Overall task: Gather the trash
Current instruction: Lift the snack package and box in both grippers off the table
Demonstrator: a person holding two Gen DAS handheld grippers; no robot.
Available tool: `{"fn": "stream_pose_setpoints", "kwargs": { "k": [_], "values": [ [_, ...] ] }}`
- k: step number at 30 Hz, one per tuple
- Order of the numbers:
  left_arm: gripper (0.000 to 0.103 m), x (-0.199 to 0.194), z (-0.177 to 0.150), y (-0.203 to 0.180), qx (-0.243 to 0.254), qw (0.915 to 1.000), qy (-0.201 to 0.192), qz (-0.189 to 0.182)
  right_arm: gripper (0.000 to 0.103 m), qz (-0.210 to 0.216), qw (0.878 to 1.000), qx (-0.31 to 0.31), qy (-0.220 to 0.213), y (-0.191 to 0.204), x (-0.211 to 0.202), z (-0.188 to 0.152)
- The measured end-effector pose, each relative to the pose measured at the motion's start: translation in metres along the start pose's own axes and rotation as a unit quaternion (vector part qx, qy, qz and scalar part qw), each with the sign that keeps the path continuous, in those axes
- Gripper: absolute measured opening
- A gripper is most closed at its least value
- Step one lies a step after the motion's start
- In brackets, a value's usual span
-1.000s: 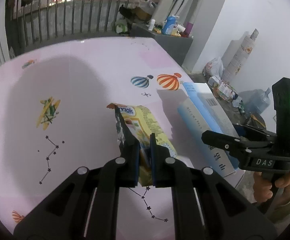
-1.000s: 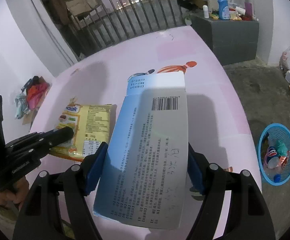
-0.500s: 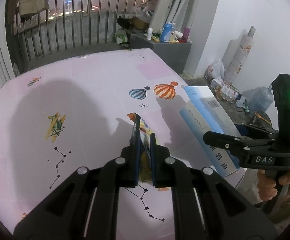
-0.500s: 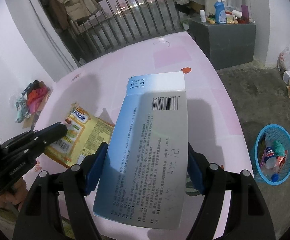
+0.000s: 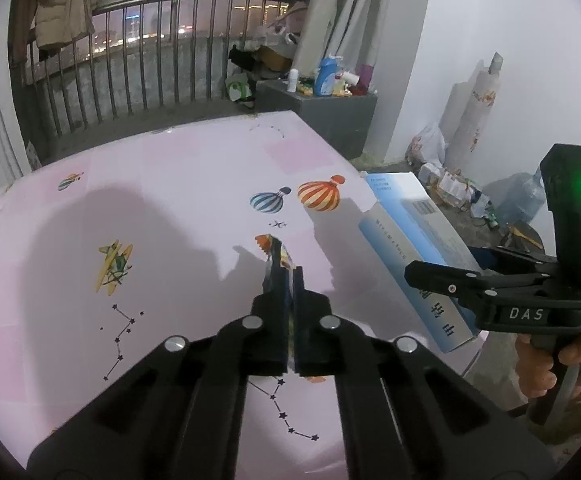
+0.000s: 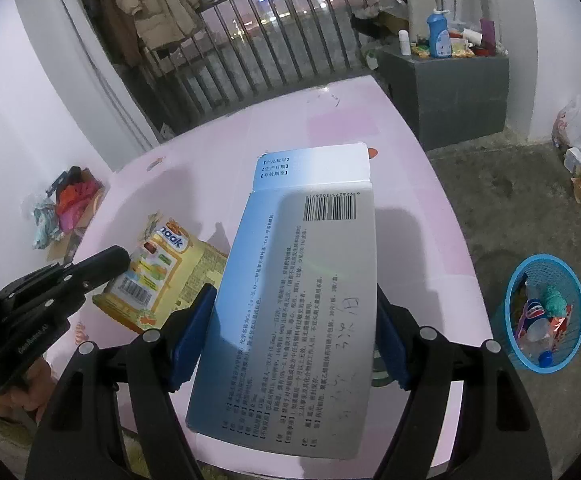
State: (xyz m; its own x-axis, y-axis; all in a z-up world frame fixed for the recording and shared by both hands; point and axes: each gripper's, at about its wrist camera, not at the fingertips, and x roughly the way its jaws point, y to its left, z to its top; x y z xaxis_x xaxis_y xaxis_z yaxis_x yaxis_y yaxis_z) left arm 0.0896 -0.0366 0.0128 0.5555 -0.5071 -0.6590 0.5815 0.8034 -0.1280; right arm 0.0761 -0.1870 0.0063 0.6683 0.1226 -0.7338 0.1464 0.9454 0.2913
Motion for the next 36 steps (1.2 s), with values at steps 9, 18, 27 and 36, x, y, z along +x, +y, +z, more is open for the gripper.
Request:
{"fn": "stream_pose_setpoints", "kwargs": {
  "k": [9,18,27,36],
  "values": [
    [0.000,-0.012,0.012,0.002,-0.019,0.9985,-0.024,-0.046,0.072,-0.015,0.999,0.020,-0.029,-0.015,-0.025,-0.003],
    [0.000,-0.014,0.037,-0.012,0.011,0.9962,-0.045,-0.073,0.072,-0.042,0.994,0.087,-0.051,-0.069,-0.052,-0.012],
    [0.040,-0.005,0.003,0.047,-0.050,0.9984,0.015,-0.020,0.072,0.031,0.996,0.088,0.003,-0.054,-0.004,-0.012],
    [0.043,0.043,-0.042,0.104,-0.180,0.9750,0.127,-0.026,0.072,0.046,0.996,-0.029,0.068,0.030,0.068,-0.005]
  ]
}}
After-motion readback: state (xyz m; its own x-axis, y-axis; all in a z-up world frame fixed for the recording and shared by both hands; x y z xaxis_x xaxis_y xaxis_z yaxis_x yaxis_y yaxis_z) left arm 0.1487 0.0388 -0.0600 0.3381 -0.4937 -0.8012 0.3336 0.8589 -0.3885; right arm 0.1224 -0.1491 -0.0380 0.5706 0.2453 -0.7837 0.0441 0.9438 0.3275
